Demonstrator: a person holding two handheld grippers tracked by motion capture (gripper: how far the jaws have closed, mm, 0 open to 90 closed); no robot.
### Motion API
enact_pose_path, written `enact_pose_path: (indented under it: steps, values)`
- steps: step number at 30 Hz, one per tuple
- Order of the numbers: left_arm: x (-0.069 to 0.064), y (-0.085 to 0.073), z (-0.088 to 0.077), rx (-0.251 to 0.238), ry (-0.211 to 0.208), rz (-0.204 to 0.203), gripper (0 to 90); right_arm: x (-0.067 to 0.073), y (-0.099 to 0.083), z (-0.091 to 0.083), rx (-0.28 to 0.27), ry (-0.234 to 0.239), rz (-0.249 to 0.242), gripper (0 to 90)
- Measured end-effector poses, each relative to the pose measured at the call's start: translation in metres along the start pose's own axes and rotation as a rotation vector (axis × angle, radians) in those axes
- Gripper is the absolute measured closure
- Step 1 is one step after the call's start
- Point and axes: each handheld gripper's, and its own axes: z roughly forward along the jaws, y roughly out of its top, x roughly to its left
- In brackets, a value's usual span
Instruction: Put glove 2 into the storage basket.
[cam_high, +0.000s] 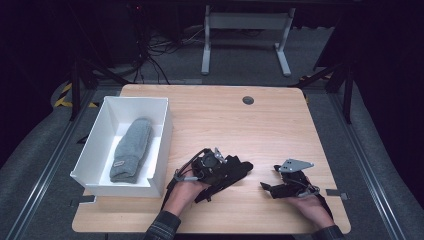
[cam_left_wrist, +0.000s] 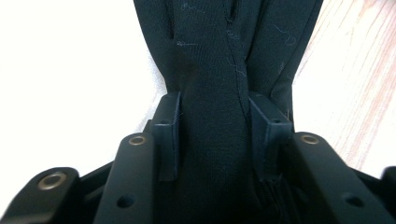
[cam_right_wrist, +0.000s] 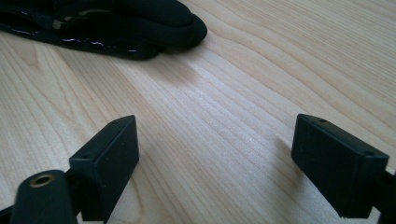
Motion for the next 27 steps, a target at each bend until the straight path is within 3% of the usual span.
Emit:
enact_pose_path:
  steps: [5,15,20,27]
  values:
    - [0.003,0.000,-0.003,-0.008,-0.037,-0.057,63.1,0.000,0.000,0.000,0.000,0.000,0.000,15.4]
    - [0.007,0.007,-0.025,-0.055,-0.057,-0.090,63.0,0.000,0.000,0.000,-0.001,0.000,0.001,15.4]
    - [0.008,0.015,-0.041,-0.076,-0.051,-0.105,63.0,0.000,0.000,0.000,-0.001,0.000,0.001,15.4]
    - [0.009,0.034,-0.078,-0.092,-0.010,-0.102,62.9,0.000,0.000,0.000,0.000,0.000,0.001,15.4]
